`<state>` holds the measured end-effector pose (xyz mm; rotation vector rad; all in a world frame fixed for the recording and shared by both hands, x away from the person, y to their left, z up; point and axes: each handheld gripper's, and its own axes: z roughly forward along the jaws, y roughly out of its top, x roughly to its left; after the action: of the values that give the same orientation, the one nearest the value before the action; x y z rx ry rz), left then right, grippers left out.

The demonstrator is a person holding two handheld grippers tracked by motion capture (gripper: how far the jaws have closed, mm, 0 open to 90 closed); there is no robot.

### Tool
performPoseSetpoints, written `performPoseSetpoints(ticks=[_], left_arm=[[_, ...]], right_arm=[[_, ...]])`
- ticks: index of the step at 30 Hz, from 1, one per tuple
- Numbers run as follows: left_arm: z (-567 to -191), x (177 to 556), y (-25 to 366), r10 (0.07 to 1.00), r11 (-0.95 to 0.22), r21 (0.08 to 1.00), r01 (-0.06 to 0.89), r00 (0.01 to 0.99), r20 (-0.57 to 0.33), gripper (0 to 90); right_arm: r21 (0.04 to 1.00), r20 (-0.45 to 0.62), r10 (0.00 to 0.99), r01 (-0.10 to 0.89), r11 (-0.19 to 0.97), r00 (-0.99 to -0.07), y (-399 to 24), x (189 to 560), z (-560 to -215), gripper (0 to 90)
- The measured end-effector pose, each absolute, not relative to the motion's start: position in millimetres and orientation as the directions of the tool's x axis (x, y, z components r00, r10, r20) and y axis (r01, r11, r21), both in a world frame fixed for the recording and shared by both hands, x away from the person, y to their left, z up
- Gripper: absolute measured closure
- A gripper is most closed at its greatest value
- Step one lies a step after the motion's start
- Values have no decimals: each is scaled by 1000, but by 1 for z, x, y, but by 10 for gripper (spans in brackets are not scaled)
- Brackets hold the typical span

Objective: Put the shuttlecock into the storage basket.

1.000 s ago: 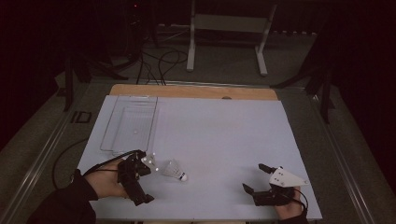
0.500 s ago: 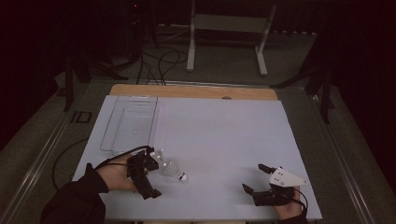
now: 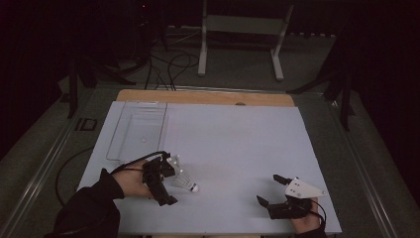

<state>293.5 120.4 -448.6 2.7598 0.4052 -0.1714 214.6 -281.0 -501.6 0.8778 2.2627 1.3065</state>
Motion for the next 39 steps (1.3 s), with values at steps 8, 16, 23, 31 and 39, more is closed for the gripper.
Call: performPoseSetpoints(ticks=[8,16,23,31,39], left_arm=[[-458,300,115,258,-901,314,298,952,-165,138],[-468,304,111,250,-912,297,283,958,-143,242],[-475,307,108,243,-914,302,272,961,-130,353],[-479,310,105,233,-916,306,259,965,-121,472],[-482,313,102,214,-917,317,242,969,-122,554]], right_arm=[[867,-13,677,329,374,-736,-281,215,-502,85],[867,-12,676,329,374,-737,-281,215,-503,85],[865,-5,673,335,374,-739,-281,216,-503,85],[863,1,674,341,372,-739,-281,216,-503,85],[860,5,673,347,375,-740,-281,216,-504,85]])
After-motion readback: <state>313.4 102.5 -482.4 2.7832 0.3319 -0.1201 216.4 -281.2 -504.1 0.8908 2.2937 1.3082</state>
